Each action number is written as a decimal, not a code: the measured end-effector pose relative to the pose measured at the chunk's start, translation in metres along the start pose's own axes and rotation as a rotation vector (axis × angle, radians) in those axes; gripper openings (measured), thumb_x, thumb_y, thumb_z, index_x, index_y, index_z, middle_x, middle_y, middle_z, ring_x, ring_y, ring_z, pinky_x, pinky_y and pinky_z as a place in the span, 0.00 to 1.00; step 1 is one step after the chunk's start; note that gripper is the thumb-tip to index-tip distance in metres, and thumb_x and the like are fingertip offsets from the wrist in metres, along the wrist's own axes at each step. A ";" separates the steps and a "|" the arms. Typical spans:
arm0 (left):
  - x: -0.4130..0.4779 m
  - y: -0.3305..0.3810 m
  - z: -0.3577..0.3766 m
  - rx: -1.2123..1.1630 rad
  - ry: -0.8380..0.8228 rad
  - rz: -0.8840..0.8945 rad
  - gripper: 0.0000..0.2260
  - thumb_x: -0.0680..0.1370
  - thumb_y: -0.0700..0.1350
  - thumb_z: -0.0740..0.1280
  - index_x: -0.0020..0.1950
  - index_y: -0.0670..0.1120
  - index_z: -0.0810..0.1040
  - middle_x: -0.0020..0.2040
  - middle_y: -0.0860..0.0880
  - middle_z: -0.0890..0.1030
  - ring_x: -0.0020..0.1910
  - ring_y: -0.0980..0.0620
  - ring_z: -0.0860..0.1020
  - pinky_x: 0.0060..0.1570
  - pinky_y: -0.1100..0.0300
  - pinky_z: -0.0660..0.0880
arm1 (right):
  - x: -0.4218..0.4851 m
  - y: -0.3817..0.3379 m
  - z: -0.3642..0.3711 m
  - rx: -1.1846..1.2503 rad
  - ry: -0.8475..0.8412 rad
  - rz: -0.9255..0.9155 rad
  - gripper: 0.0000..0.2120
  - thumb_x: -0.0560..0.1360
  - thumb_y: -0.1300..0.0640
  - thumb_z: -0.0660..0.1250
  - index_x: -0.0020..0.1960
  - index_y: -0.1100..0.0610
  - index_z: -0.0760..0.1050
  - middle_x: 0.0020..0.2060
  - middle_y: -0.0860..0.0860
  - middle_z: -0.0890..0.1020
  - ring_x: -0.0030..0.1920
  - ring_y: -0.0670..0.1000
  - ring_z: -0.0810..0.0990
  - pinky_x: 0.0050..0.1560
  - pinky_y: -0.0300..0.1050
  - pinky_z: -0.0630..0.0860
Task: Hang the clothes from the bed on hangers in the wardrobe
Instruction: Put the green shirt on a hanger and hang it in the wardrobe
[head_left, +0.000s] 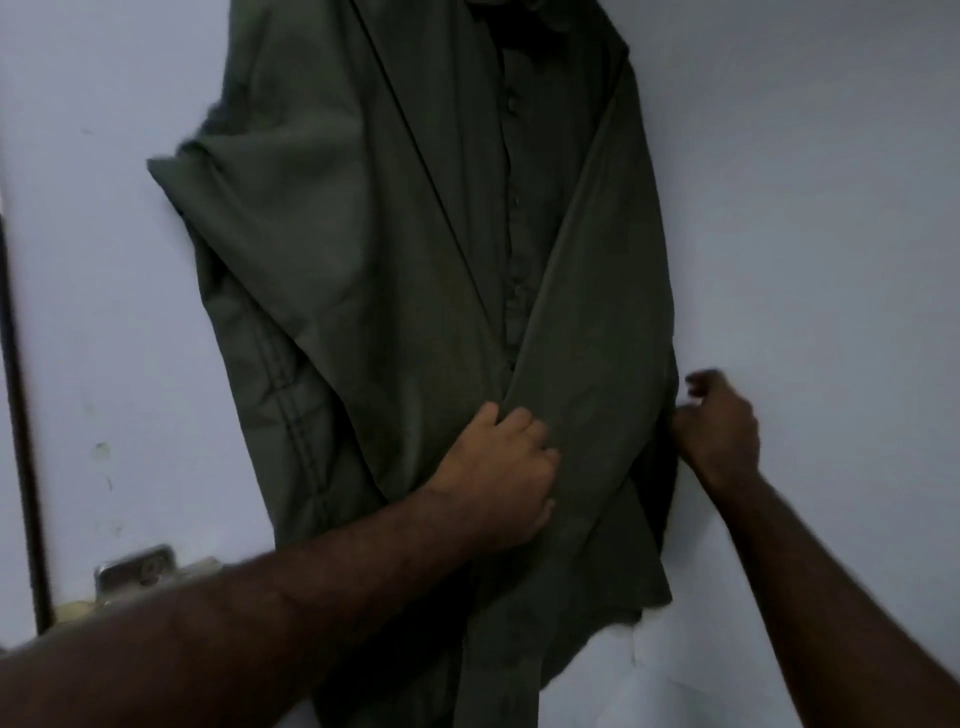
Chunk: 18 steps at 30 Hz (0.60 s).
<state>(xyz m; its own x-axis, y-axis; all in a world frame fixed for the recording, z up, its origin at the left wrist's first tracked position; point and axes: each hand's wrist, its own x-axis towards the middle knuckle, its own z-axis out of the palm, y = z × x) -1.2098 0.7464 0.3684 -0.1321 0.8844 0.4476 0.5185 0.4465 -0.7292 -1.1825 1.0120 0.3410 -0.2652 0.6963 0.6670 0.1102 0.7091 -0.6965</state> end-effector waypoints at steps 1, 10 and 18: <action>0.011 -0.012 -0.007 0.026 0.079 0.004 0.19 0.72 0.59 0.66 0.56 0.47 0.78 0.57 0.43 0.77 0.58 0.44 0.73 0.63 0.43 0.66 | 0.008 -0.029 -0.015 0.148 0.161 -0.114 0.15 0.77 0.63 0.63 0.63 0.59 0.74 0.57 0.58 0.81 0.55 0.60 0.80 0.55 0.47 0.73; 0.057 -0.153 -0.078 0.314 0.199 -0.227 0.35 0.77 0.65 0.57 0.78 0.48 0.56 0.78 0.37 0.51 0.78 0.40 0.48 0.70 0.34 0.35 | 0.114 -0.285 -0.077 0.260 0.156 -0.719 0.38 0.74 0.28 0.52 0.76 0.51 0.62 0.74 0.56 0.66 0.74 0.56 0.63 0.72 0.60 0.63; 0.055 -0.173 -0.080 0.248 0.149 -0.284 0.34 0.79 0.64 0.55 0.79 0.48 0.54 0.79 0.37 0.49 0.78 0.41 0.45 0.70 0.36 0.31 | 0.144 -0.402 -0.077 0.229 -0.004 -0.667 0.41 0.72 0.24 0.47 0.79 0.43 0.52 0.78 0.54 0.57 0.77 0.59 0.56 0.74 0.64 0.57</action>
<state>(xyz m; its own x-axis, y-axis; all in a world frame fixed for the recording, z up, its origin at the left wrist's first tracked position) -1.2389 0.7066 0.5607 -0.1069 0.7001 0.7060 0.2574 0.7053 -0.6605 -1.1909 0.8358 0.7369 -0.2096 0.1206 0.9703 -0.2809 0.9431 -0.1779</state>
